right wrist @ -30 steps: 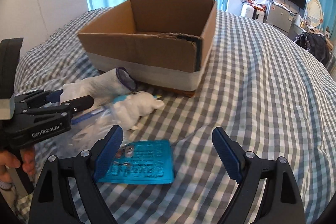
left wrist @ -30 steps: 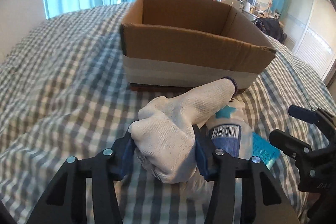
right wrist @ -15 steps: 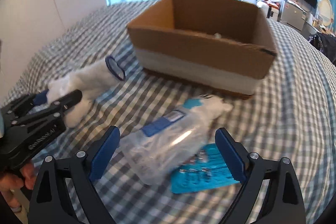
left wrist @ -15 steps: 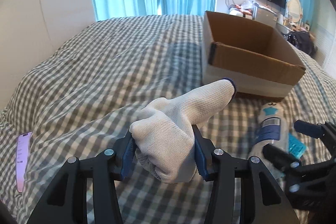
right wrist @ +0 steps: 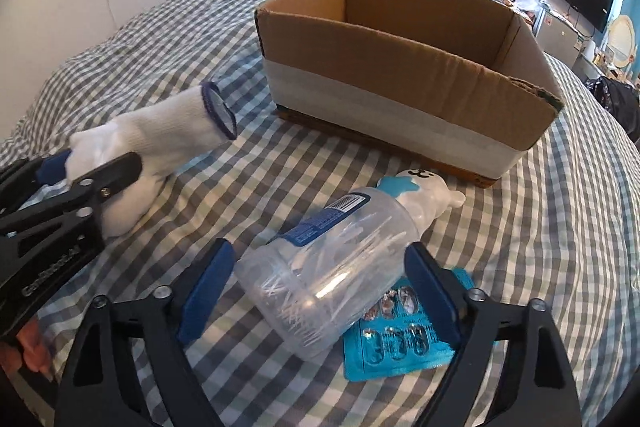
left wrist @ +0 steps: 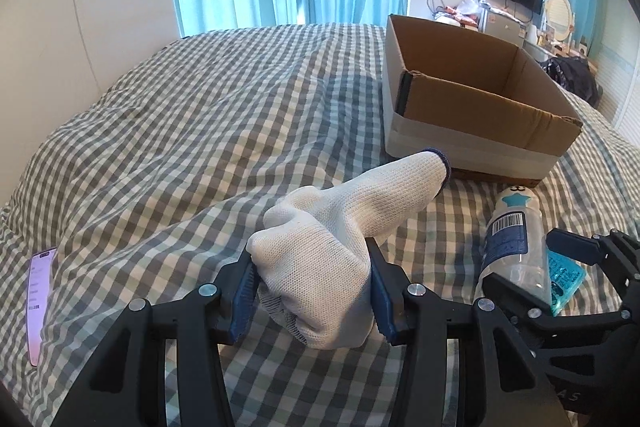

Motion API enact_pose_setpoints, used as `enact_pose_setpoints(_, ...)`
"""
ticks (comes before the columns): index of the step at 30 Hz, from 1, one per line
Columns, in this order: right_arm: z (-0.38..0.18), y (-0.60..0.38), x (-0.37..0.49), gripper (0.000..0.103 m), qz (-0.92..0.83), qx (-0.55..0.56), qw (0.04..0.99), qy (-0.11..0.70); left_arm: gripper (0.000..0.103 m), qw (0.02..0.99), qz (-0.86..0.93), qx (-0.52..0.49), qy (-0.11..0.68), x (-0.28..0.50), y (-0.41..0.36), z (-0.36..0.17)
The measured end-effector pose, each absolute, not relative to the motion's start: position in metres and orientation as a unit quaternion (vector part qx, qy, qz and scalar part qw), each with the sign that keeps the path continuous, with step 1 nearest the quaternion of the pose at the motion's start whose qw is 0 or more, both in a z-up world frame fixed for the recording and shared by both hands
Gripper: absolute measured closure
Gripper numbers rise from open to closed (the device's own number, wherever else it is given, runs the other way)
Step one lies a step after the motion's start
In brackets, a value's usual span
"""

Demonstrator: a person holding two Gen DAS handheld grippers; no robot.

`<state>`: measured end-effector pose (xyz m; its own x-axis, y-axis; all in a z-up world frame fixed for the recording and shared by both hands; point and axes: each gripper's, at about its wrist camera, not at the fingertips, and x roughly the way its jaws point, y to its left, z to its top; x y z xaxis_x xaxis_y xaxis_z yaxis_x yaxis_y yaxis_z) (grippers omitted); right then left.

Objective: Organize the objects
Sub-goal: 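Grasp the clear jar of floss picks with the right tool, then carry the glove and floss jar over the box with both tools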

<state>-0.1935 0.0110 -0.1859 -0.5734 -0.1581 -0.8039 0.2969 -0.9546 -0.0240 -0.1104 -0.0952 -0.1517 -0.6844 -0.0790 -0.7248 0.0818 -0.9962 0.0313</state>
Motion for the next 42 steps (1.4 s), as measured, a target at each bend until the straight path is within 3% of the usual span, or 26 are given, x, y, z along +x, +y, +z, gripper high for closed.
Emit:
enact_pose_setpoints(2, -0.180, 0.013, -0.190, 0.039, -0.888, 0.434, 0.134, 0.080, 0.053, 0.040, -0.918, 0.394, 0.003, -0.108, -0.092, -0.151)
enact_pose_setpoints(5, -0.172, 0.013, -0.186, 0.054, -0.889, 0.429, 0.140, 0.085, 0.053, 0.036, -0.918, 0.394, 0.004, -0.105, -0.089, -0.150)
enact_pose_setpoints(8, -0.169, 0.012, -0.183, 0.063, -0.889, 0.427, 0.143, 0.087, 0.053, 0.036, -0.917, 0.396, 0.009, -0.099, -0.088, -0.151)
enact_pose_setpoints(10, -0.170, 0.014, -0.182, 0.063, -0.889, 0.430, 0.138, 0.080, 0.053, 0.039, -0.917, 0.396, 0.012, -0.097, -0.089, -0.151)
enact_pose_setpoints(14, -0.180, 0.023, -0.183, 0.044, -0.885, 0.447, 0.122, 0.048, 0.053, 0.046, -0.917, 0.395, 0.018, -0.097, -0.093, -0.153)
enact_pose_setpoints(23, -0.205, 0.004, -0.211, 0.019, -0.881, 0.463, 0.087, 0.043, 0.053, 0.048, -0.915, 0.400, 0.028, -0.101, -0.100, -0.160)
enact_pose_setpoints(26, -0.213, 0.003, -0.219, 0.015, -0.880, 0.468, 0.068, 0.041, 0.053, 0.052, -0.915, 0.398, 0.031, -0.102, -0.101, -0.159)
enact_pose_setpoints(33, -0.225, 0.003, -0.224, 0.019, -0.873, 0.483, 0.055, 0.050, 0.053, 0.054, -0.916, 0.396, 0.041, -0.101, -0.104, -0.160)
enact_pose_setpoints(42, -0.204, 0.016, -0.189, 0.032, -0.883, 0.457, 0.089, 0.067, 0.053, 0.057, -0.916, 0.395, 0.048, -0.094, -0.101, -0.154)
